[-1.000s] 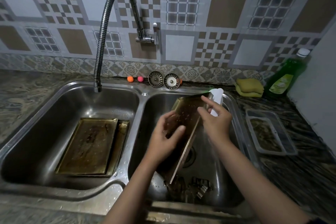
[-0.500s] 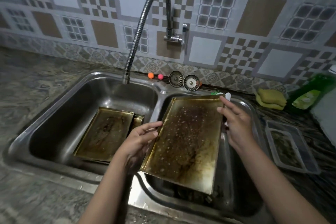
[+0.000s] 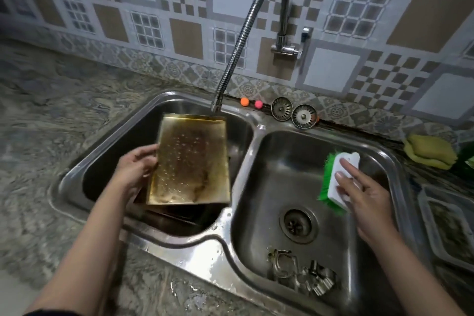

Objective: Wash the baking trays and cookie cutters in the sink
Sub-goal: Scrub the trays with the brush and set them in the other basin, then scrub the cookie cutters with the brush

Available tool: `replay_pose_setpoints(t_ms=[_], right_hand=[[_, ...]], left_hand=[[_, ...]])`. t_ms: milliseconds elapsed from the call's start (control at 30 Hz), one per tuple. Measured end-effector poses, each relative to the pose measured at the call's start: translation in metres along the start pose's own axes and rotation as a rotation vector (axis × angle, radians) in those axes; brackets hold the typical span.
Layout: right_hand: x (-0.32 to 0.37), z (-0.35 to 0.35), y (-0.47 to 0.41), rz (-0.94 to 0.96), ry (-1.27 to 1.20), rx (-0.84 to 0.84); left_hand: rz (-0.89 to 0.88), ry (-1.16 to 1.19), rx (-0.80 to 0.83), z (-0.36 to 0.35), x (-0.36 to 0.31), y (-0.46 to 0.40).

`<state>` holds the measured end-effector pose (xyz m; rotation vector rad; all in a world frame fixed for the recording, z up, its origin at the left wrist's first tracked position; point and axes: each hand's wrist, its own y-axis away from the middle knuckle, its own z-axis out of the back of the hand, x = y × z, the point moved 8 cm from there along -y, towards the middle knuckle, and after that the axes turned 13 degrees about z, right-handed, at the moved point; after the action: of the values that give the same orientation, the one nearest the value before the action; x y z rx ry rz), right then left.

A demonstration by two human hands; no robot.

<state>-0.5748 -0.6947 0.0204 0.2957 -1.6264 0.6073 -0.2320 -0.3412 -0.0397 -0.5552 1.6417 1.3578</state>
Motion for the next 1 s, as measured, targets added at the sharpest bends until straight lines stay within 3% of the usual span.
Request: replay_pose_setpoints(t_ms=[200, 400, 500, 600, 767, 867, 1000], right_hand=[[-0.027, 0.029, 0.028, -0.078, 0.124, -0.008], [-0.043, 0.050, 0.041, -0.104, 0.190, -0.033], [-0.041, 0.060, 0.043, -0.089, 0.215, -0.105], [-0.038, 0.066, 0.042, -0.086, 0.303, -0.150], [-0.041, 0.071, 0.043, -0.042, 0.453, -0.096], [-0.041, 0.077, 0.048, -0.039, 0.479, -0.089], [-0.039, 0.090, 0.057, -0.033, 0.496, -0.109]], left_hand=[[-0.120, -0.368, -0.262, 0.035, -0.017, -0.050], [-0.054, -0.537, -0.268, 0.010, 0.007, -0.070], [-0.158, -0.650, -0.175, -0.034, 0.004, -0.062], [-0.373, -0.662, -0.033, -0.112, -0.013, -0.018], [-0.490, -0.712, 0.402, -0.250, 0.028, 0.070], [-0.434, -1.097, 0.636, -0.315, 0.101, 0.101], [-0.359, -1.679, 0.669, -0.336, 0.180, 0.088]])
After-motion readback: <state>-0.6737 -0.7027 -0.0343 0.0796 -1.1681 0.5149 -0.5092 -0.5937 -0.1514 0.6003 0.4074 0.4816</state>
